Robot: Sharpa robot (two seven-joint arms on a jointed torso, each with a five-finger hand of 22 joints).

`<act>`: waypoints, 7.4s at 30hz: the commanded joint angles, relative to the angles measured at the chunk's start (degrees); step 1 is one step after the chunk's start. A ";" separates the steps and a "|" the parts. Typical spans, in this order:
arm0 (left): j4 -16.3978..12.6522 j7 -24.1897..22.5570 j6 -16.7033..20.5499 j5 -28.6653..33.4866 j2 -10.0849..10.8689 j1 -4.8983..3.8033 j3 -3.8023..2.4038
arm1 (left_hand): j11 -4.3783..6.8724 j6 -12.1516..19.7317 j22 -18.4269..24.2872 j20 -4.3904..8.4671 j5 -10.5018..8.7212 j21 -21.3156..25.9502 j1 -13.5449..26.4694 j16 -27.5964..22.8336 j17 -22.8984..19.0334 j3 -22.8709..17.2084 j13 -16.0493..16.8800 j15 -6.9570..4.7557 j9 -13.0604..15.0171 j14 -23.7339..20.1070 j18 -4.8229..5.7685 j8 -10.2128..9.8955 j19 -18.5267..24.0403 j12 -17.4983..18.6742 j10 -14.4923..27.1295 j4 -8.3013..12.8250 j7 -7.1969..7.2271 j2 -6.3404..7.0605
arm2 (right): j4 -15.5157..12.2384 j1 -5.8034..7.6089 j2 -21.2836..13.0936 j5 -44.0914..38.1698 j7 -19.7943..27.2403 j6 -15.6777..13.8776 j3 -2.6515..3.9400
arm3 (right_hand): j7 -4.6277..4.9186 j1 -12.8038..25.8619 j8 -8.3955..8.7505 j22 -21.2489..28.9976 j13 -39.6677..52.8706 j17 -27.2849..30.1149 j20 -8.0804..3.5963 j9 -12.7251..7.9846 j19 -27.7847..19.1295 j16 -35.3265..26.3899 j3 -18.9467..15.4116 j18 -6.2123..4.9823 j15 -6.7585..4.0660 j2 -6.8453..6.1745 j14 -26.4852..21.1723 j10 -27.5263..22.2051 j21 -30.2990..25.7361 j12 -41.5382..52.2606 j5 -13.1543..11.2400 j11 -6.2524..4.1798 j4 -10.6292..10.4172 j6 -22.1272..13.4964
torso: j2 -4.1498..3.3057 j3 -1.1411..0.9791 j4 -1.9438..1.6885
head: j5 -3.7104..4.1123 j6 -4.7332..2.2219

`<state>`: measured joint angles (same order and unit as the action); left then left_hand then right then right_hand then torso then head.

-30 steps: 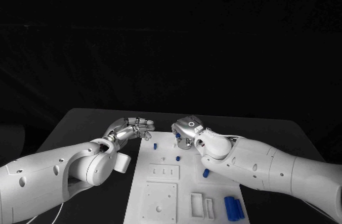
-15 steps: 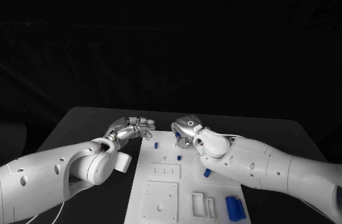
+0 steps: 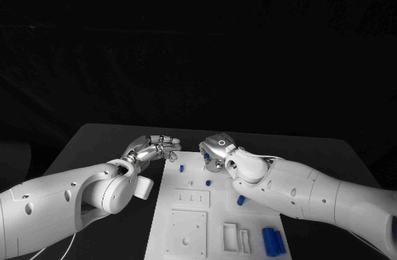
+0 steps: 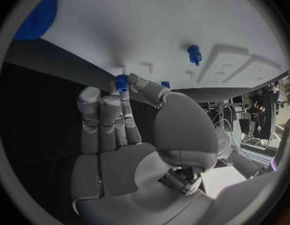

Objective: Assemble the parts on the task board

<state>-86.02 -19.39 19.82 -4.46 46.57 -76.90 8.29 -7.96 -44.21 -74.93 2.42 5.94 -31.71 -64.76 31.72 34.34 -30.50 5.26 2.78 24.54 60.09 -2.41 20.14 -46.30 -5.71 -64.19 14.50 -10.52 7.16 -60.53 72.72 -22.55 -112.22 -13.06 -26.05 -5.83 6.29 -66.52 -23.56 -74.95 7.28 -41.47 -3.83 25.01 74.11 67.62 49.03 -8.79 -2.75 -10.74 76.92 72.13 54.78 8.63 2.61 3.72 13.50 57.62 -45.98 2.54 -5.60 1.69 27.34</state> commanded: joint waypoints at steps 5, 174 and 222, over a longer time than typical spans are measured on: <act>-0.02 -0.21 -0.70 -0.29 -0.12 -0.22 -0.06 | -0.56 0.01 -0.62 0.37 -0.37 -0.33 0.49 0.31 0.09 -0.13 -0.10 0.12 -0.09 -0.14 -0.83 -0.33 -0.01 0.42 -0.01 0.09 -0.48 0.24 | -0.09 -0.11 -0.14 0.38 0.88 1.74 -0.07 | 0.11 -0.52 -0.01 -1.09 1.59 0.12 -0.31 0.08 0.08 0.38 0.19 -6.21 -1.33 0.08 -1.96 4.02 0.39 -0.16 0.20 -1.34 -0.15 0.31 | -0.08 0.01 0.01 | -0.03 0.12; 2.17 -0.38 -2.74 -1.84 0.13 -0.19 -0.03 | 0.03 -0.53 -0.60 0.39 -0.63 -0.61 0.99 0.15 0.79 -0.41 0.17 0.09 -0.32 -0.43 -0.70 -0.12 0.46 0.87 -2.18 0.51 -0.23 0.19 | -2.17 -0.35 -14.11 27.45 10.16 10.32 3.54 | 2.35 4.65 7.63 -1.12 66.27 -7.53 -2.06 -1.44 -1.54 10.02 -14.61 -6.21 -1.52 -3.13 -3.89 -4.88 8.51 58.38 6.96 -1.64 -2.22 -9.00 | 0.03 -1.95 2.12 | -1.22 0.44; 2.01 -0.21 -2.36 -1.93 0.30 -0.20 -0.03 | -0.02 -0.52 -0.57 0.36 -0.61 -0.64 1.28 0.12 0.84 -0.39 0.16 0.12 -0.35 -0.43 -0.66 -0.12 0.45 1.02 -2.16 0.27 -0.26 0.04 | -8.08 -0.99 -14.61 7.09 4.07 3.59 3.23 | 0.38 4.00 4.96 -0.78 64.83 -9.64 -2.23 -0.29 -1.27 8.21 -5.84 -6.21 -3.29 -2.52 -3.05 -3.91 9.75 59.45 8.20 -3.50 -3.78 -3.26 | 0.18 -1.88 2.13 | -1.14 0.42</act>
<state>-83.83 -19.20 17.92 -6.17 46.90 -76.95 8.32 -7.76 -44.62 -74.91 2.54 5.50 -32.16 -63.82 31.72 35.10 -30.77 5.47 2.98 24.29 59.89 -2.02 20.03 -45.98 -4.99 -66.64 14.77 -10.52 7.28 -68.03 71.75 -37.10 -100.09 -6.07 -20.65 -2.61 5.63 -62.51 -18.39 -74.94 72.12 -51.06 -5.85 24.64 72.67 76.22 43.17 -9.18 -5.72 -12.89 73.82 68.01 64.33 67.84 11.09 0.37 10.02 52.00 -45.82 0.66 -3.48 0.60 27.87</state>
